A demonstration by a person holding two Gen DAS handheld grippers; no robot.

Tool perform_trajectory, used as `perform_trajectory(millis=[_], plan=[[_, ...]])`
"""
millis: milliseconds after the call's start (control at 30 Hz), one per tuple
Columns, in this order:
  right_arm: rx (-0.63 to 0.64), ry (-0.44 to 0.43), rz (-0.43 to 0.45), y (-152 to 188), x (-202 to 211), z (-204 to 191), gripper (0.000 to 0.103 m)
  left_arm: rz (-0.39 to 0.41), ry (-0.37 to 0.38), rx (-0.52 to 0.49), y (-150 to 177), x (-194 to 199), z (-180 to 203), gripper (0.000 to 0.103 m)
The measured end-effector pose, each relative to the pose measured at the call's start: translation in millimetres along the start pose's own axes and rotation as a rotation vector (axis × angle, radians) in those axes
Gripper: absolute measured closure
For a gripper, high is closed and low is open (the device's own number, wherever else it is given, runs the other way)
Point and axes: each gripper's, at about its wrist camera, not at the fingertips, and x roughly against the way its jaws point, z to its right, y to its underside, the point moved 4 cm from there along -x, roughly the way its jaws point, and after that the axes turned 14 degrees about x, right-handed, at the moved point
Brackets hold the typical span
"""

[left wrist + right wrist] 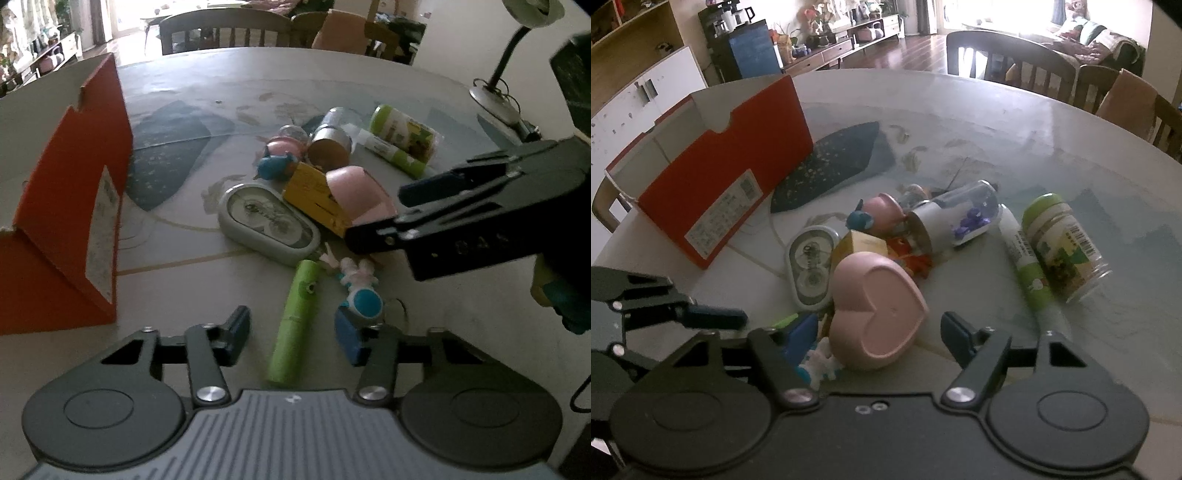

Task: Organize rigid objects
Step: 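Grasp the green tube with the left gripper while the right gripper grasps the pink heart dish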

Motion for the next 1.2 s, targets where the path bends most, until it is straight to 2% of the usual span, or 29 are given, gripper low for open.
perform_trajectory(millis=[33, 167, 267, 400, 567, 667, 967, 1200], plan=[[-0.001, -0.001, -0.002, 0, -1, 0, 0.033, 0.001, 0.002, -0.005, 0, 0, 1, 0.056], [0.002, -0.002, -0.004, -2, -4, -2, 0.044, 0.003, 0.006, -0.007, 0, 0, 1, 0.071], [-0.001, -0.007, 0.002, -2, -3, -2, 0.047, 0.012, -0.017, -0.007, 1, 1, 1, 0.072], [-0.002, 0.006, 0.008, -1, 1, -3, 0.051, 0.010, -0.023, -0.005, 2, 2, 0, 0.085], [-0.007, 0.017, 0.015, 1, 7, -4, 0.057, 0.024, -0.035, -0.006, 4, 5, 1, 0.087], [-0.014, 0.023, 0.027, 2, 11, -5, 0.069, 0.035, -0.027, 0.005, 4, 9, 0, 0.087], [-0.038, 0.044, 0.040, 8, 23, -6, 0.078, 0.070, -0.013, 0.043, 2, 27, -3, 0.087], [-0.079, 0.049, 0.065, 18, 37, -4, 0.078, 0.114, 0.011, 0.094, -4, 52, -9, 0.087]])
